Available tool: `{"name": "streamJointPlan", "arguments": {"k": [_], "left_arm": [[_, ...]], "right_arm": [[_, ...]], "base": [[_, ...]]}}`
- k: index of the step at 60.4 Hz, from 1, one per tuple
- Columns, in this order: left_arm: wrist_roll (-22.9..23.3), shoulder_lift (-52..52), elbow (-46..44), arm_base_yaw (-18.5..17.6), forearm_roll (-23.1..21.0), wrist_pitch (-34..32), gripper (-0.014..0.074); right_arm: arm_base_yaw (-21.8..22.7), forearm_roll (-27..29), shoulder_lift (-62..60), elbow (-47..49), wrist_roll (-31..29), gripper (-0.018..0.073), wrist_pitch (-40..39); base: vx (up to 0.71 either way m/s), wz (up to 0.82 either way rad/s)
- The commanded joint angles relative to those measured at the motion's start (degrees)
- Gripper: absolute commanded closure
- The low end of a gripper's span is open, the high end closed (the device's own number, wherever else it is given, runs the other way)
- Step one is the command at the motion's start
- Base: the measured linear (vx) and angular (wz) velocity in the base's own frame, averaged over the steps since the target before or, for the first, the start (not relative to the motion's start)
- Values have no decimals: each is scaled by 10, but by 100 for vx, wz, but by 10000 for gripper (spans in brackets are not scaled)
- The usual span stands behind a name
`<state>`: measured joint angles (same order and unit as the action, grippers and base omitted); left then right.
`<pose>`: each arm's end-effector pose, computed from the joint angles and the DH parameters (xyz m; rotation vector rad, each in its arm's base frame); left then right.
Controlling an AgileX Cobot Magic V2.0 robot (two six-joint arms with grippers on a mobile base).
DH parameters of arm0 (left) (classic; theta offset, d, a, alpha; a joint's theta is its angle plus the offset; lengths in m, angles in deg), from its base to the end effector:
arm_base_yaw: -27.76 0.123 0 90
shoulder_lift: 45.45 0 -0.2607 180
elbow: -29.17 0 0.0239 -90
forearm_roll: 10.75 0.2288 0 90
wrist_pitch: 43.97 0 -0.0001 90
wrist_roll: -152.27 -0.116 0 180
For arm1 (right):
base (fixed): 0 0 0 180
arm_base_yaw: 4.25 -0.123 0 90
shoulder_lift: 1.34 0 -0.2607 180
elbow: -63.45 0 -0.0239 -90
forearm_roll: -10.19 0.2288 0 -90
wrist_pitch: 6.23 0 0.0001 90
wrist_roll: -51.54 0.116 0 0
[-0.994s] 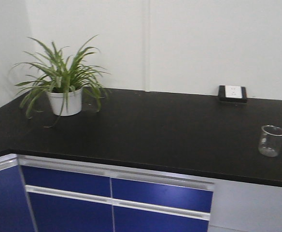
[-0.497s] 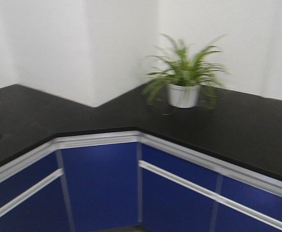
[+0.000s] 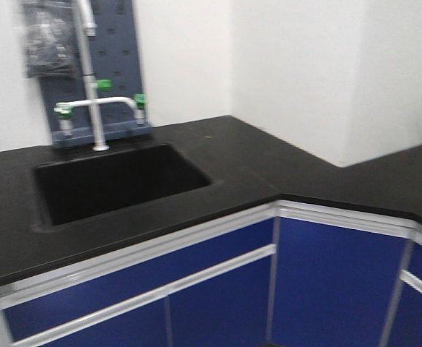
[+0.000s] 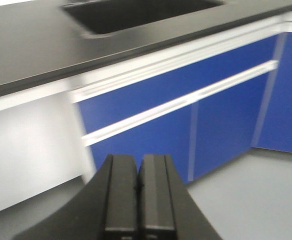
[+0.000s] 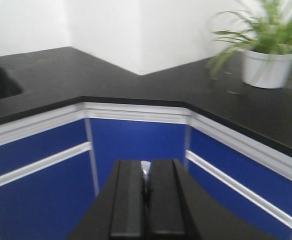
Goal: Grab transparent chemical and place on left bench
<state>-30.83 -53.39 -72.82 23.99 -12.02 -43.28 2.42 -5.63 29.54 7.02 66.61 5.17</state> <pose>0.0840 -0.0056 0.2057 0.0741 1.5104 -0.0273 0.1168 -0.0200 0.2746 0.1331 1.7120 -0.1384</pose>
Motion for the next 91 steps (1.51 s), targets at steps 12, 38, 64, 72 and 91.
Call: {"name": "streamJointPlan", "arguments": {"k": [12,38,64,72,91], "left_arm": [[4,11,9,-1,0,-45,600],[4,11,9,-1,0,-45,600],[4,11,9,-1,0,-45,600],[4,11,9,-1,0,-45,600],[4,11,9,-1,0,-45,600]], "right_arm": [[3,-4,4,18,-2,521,-45],[3,-4,4,18,-2,521,-46],[3,-4,4,18,-2,521,-45],[3,-4,4,18,-2,521,-45],[3,-4,4,18,-2,521,-45]], "base": [[9,71],[18,74],[23,62],[26,31],[29,14]]}}
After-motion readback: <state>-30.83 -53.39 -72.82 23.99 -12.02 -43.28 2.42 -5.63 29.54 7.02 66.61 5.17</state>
